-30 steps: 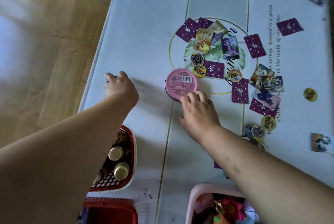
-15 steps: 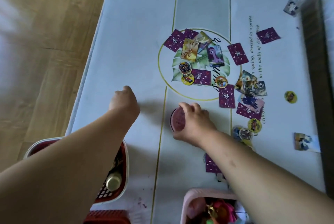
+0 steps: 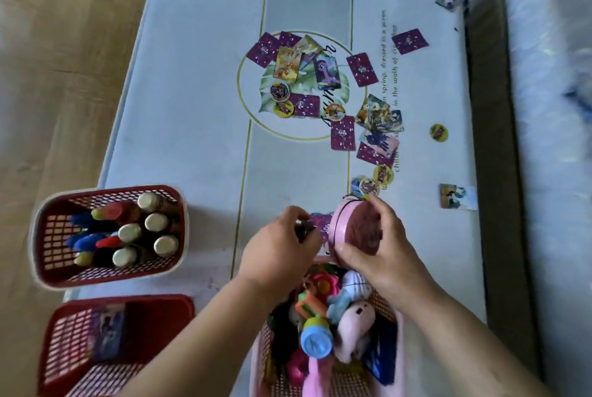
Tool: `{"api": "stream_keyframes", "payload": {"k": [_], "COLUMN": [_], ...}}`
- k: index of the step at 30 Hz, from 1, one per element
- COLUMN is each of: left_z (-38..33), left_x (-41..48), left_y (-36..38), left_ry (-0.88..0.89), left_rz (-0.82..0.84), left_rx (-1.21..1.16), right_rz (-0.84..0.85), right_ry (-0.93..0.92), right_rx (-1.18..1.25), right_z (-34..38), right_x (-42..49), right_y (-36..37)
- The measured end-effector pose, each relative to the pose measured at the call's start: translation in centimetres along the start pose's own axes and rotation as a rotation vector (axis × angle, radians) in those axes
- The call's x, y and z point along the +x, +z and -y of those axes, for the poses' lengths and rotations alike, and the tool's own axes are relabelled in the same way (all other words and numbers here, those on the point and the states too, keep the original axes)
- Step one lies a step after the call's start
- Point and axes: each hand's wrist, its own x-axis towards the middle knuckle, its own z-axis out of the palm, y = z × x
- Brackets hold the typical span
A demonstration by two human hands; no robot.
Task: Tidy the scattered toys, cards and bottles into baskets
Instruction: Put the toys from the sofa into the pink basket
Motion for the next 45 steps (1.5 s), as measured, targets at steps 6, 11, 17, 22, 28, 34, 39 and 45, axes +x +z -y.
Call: {"api": "stream_keyframes", "payload": {"k": [6,11,17,22,28,34,39,45], "left_z": [0.2,0.8,3.1,5.5,6.5,7.4,5.3,-0.2], "left_x": [-7.7,-11.2,-13.7,-12.6,-10.3,-9.4,-9.6,-9.4], "left_y": [4.3,6.4,8.5,8.6,7.5,6.4,5.6,5.3], "left_ry": [-0.019,-0.071,-0.107,-0.502,-0.548,-0.570,-0.592,-0.451], "left_rz": [-0.045,-0.040,-0.102,-0.099,-0.015,0.134,0.269,0.314], "left_rx": [0.088,0.204,0.251,0.075,0.069,-0.022,-0.209,-0.224], "right_rz": [0.124,0.177,0.195,0.004,0.010,-0.042,-0.159,-0.298], "right_ry": [-0.012,-0.068,-0.083,0.041,0.238,0.370,0.440,0.448], "right_rx": [-0.078,-0.141,-0.237,-0.366,-0.238,-0.122,0.050,0.109], "right_z": [-4.3,-6.1,-8.4,-10.2,-11.3,-11.4,-11.8,-11.3], "right_x": [-7.0,-9.6,-12.1,-12.7,-12.6,-12.8,-12.9,-14.6], "right_y": [-0.6,0.1,1.1,1.5,2.5,2.7,0.9,-3.2]}}
